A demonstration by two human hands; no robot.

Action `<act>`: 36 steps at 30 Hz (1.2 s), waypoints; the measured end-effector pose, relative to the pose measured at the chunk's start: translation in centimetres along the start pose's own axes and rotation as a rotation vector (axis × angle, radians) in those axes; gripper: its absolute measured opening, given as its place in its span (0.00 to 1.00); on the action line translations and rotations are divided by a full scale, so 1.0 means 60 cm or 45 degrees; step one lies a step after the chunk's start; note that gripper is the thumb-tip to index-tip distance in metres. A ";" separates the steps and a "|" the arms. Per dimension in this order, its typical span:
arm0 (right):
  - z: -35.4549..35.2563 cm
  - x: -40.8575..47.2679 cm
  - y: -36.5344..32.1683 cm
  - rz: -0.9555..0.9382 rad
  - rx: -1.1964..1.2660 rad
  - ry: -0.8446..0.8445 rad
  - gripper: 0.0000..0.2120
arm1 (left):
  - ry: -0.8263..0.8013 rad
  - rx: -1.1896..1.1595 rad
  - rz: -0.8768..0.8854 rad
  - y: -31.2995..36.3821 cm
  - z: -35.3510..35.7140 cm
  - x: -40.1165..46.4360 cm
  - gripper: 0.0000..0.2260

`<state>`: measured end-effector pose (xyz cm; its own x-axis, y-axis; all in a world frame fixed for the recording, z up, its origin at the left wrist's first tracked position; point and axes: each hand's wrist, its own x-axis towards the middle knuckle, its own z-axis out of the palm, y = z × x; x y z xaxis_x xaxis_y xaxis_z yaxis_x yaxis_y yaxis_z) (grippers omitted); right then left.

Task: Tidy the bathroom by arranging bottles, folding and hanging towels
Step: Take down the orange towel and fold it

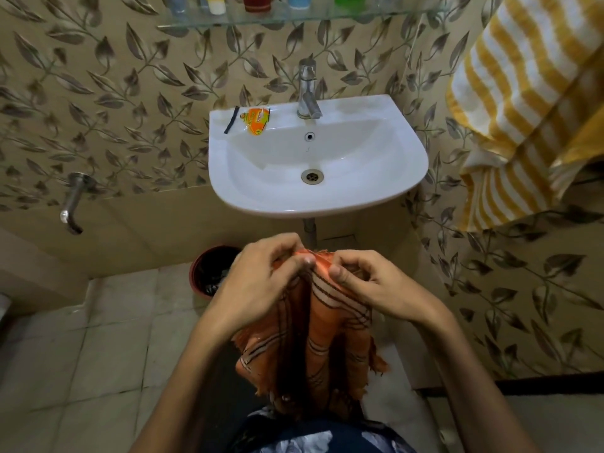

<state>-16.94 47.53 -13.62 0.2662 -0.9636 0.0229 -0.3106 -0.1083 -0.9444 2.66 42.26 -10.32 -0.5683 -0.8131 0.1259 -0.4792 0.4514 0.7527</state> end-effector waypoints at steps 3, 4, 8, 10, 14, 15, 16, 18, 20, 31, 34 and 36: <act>-0.016 -0.011 0.015 0.068 -0.004 -0.014 0.12 | 0.224 -0.090 -0.050 0.001 -0.017 0.015 0.10; -0.021 -0.015 0.020 0.089 -0.026 -0.016 0.12 | 0.298 -0.111 -0.075 0.001 -0.020 0.020 0.09; -0.048 -0.017 0.029 0.134 -0.194 0.082 0.14 | 0.414 -0.145 -0.197 0.000 -0.018 0.039 0.07; -0.060 -0.011 0.023 0.125 -0.305 0.118 0.14 | 0.237 -0.163 -0.232 0.000 -0.018 0.045 0.06; -0.067 0.004 0.002 0.081 -0.371 0.087 0.10 | -0.306 -0.108 -0.170 0.010 0.002 0.051 0.28; -0.067 0.008 -0.004 0.082 -0.393 0.076 0.09 | -0.369 -0.085 -0.113 0.014 0.013 0.051 0.28; -0.068 0.011 -0.009 0.090 -0.398 0.066 0.08 | -0.399 -0.044 -0.076 0.016 0.021 0.051 0.26; -0.069 0.013 -0.019 0.105 -0.373 0.043 0.06 | -0.384 0.007 -0.055 0.021 0.031 0.053 0.22; -0.068 0.013 -0.026 0.092 -0.385 0.016 0.06 | -0.375 -0.016 -0.059 0.021 0.035 0.056 0.19; -0.085 -0.039 -0.013 0.217 -0.405 0.048 0.09 | 0.399 0.024 -0.244 0.000 0.007 0.067 0.06; -0.073 -0.049 -0.014 0.196 -0.451 0.097 0.08 | 0.267 0.018 -0.310 0.000 0.005 0.054 0.06; -0.057 -0.049 -0.020 0.162 -0.464 0.101 0.07 | -0.102 -0.019 -0.220 0.012 0.015 0.041 0.19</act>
<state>-20.48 49.67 -11.45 0.1381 -0.9893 -0.0481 -0.6440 -0.0528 -0.7632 0.31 40.91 -10.07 -0.5299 -0.8461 -0.0576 -0.5647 0.3014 0.7683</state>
